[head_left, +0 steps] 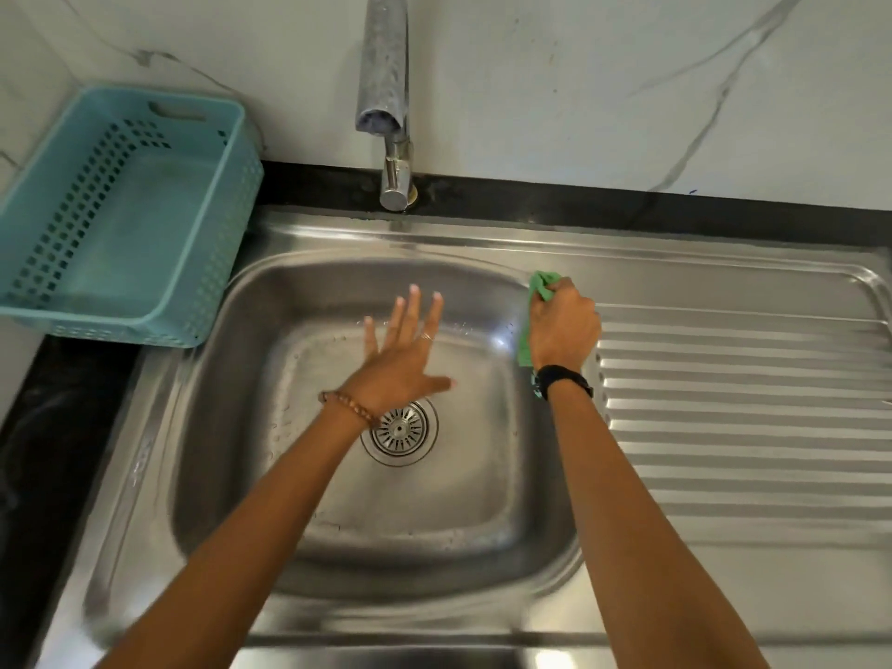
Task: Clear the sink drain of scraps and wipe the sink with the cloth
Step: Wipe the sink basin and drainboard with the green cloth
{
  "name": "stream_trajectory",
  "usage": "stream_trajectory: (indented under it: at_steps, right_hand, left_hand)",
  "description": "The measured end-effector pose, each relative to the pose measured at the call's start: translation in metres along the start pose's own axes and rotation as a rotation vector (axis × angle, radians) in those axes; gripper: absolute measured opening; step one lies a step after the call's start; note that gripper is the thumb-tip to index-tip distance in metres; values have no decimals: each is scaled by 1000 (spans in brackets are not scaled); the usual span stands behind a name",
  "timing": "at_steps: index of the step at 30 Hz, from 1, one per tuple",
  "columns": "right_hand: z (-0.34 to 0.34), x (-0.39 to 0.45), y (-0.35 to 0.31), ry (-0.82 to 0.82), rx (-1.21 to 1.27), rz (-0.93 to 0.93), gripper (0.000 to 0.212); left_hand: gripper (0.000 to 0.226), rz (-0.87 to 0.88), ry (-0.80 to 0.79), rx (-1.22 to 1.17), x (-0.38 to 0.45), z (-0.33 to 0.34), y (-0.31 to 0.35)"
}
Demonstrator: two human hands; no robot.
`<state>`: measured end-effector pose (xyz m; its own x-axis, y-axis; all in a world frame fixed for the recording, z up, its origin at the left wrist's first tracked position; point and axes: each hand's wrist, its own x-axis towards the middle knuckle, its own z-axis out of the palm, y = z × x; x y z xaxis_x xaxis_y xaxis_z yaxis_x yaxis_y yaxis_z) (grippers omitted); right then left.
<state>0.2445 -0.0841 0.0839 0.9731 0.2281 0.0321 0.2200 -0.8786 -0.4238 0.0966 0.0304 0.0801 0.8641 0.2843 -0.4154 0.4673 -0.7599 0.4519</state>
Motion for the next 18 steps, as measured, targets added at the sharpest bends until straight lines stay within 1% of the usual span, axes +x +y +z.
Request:
stream_trajectory:
  at_steps: [2, 4, 6, 8, 9, 13, 18]
  right_hand:
    - [-9, -6, 13, 0, -42, 33, 26]
    - [-17, -14, 21, -6, -67, 53, 25]
    - [-25, -22, 28, -14, -93, 54, 24]
    - [-33, -29, 37, -27, -122, 33, 22]
    - [-37, -34, 42, -36, -138, 12, 21]
    - [-56, -60, 67, -128, -168, -106, 19]
    - [-76, -98, 87, -271, -205, -180, 20]
  left_hand:
    - [98, 39, -165, -64, -25, 15, 15]
    - [95, 72, -292, -78, -53, 27, 21]
    - [91, 94, -396, -151, -81, 34, 18]
    - [84, 92, -446, -239, -107, 40, 10]
    - [83, 83, -424, -256, -120, 44, 5]
    - [86, 1, -245, -207, -161, 61, -19]
    - [86, -43, -156, -214, -187, 73, -33]
